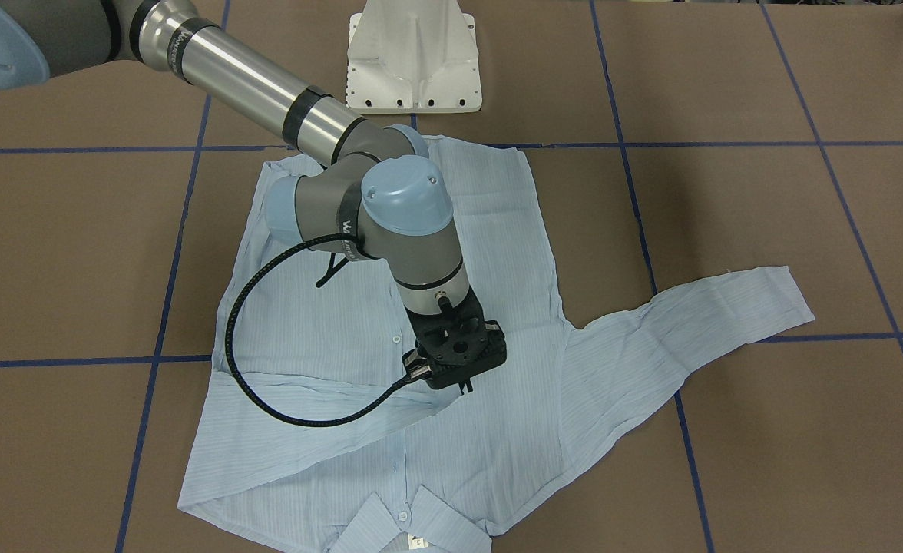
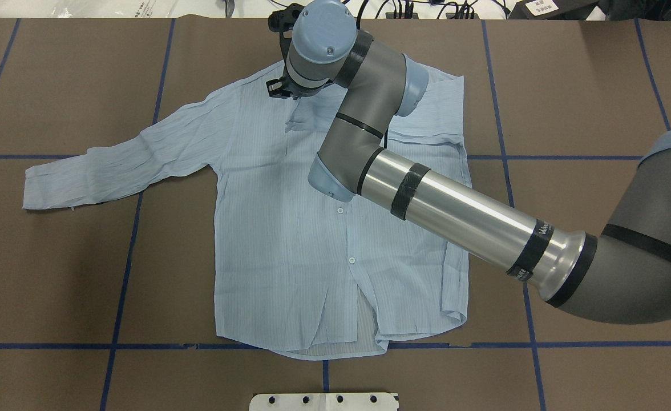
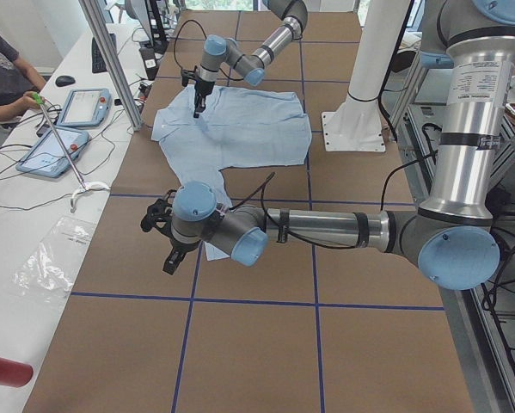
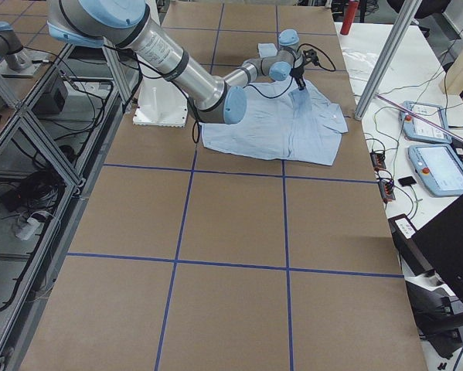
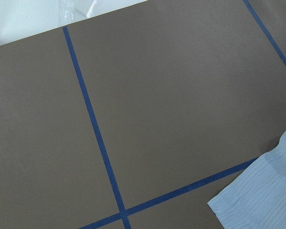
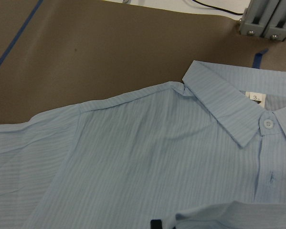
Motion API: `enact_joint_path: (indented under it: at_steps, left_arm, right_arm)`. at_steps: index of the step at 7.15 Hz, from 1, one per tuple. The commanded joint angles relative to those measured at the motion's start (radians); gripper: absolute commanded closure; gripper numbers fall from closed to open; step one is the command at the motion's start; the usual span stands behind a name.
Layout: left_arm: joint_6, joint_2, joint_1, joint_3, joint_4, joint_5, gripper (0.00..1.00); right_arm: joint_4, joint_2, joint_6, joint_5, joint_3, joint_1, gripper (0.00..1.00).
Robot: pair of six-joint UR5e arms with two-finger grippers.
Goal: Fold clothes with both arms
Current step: 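Grasp the sleeve cuff with the right gripper and fold it across the chest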
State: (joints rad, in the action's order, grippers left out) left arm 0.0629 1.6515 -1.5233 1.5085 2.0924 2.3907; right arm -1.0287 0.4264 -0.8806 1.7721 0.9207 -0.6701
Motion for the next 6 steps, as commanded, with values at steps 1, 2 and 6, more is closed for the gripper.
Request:
enact_joint_path:
  at_steps: [1,2,6]
  left_arm:
    - [0.000,0.001,0.000,-0.001,0.000,-0.001,0.00]
    - [0.001,0.001,0.000,-0.002,0.000,0.001,0.00]
    - [0.002,0.002,0.000,-0.008,0.002,0.001,0.00]
  right_arm:
    - [0.010,-0.044,0.000,-0.013,-0.042,0.020,1.00]
    - [0.010,-0.044,0.002,-0.020,-0.051,0.021,1.00]
    - [0.056,-0.046,-0.005,-0.094,-0.079,0.061,0.01]
